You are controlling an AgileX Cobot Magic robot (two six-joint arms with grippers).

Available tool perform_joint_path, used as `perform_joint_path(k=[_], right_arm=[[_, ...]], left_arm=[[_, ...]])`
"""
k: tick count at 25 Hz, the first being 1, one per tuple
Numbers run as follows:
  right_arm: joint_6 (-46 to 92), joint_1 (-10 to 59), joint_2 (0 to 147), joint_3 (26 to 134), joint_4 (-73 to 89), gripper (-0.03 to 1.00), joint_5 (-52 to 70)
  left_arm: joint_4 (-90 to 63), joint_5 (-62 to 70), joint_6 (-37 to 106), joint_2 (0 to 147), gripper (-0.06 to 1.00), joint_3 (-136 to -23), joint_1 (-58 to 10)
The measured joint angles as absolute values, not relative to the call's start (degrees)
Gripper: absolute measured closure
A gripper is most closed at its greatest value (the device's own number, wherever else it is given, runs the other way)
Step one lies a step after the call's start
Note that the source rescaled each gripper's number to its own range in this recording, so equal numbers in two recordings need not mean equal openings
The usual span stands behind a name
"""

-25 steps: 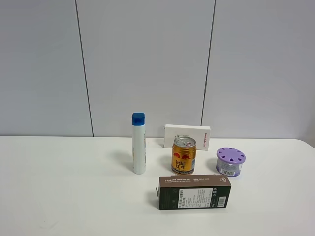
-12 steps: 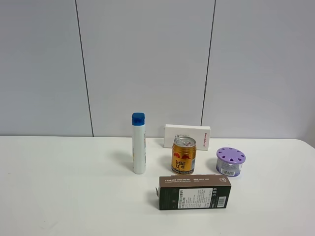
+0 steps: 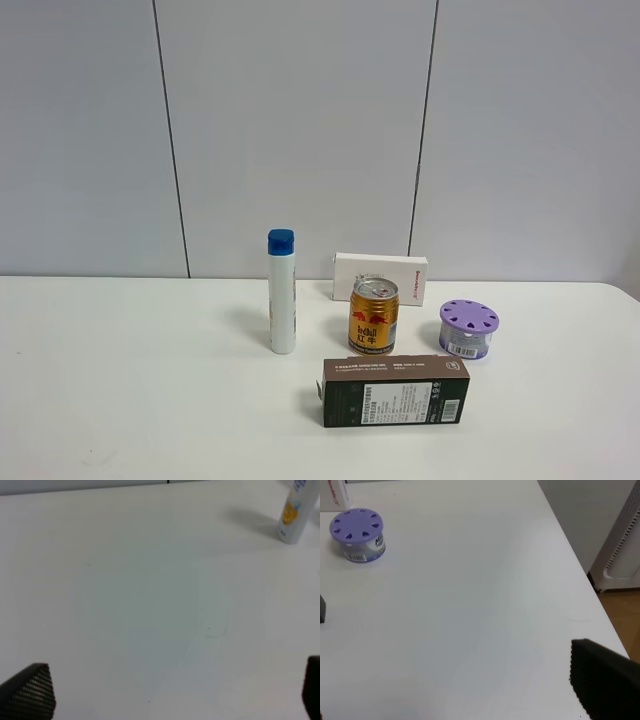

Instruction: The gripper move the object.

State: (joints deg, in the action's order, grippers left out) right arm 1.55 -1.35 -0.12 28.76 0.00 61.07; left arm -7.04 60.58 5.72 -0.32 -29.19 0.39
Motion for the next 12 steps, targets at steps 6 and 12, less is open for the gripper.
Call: perform_joint_path(k=[6, 12], right_arm=[[1.5, -1.3, -0.1, 28.8, 0.0, -0.03, 61.1], [1.5, -1.3, -0.1, 28.8, 0.0, -0.03, 61.1]], left_arm=[[-7.0, 60.6, 5.7, -0.3, -0.06, -29.2, 0.4], [-7.0, 60.6, 5.7, -0.3, -0.06, -29.2, 0.4]])
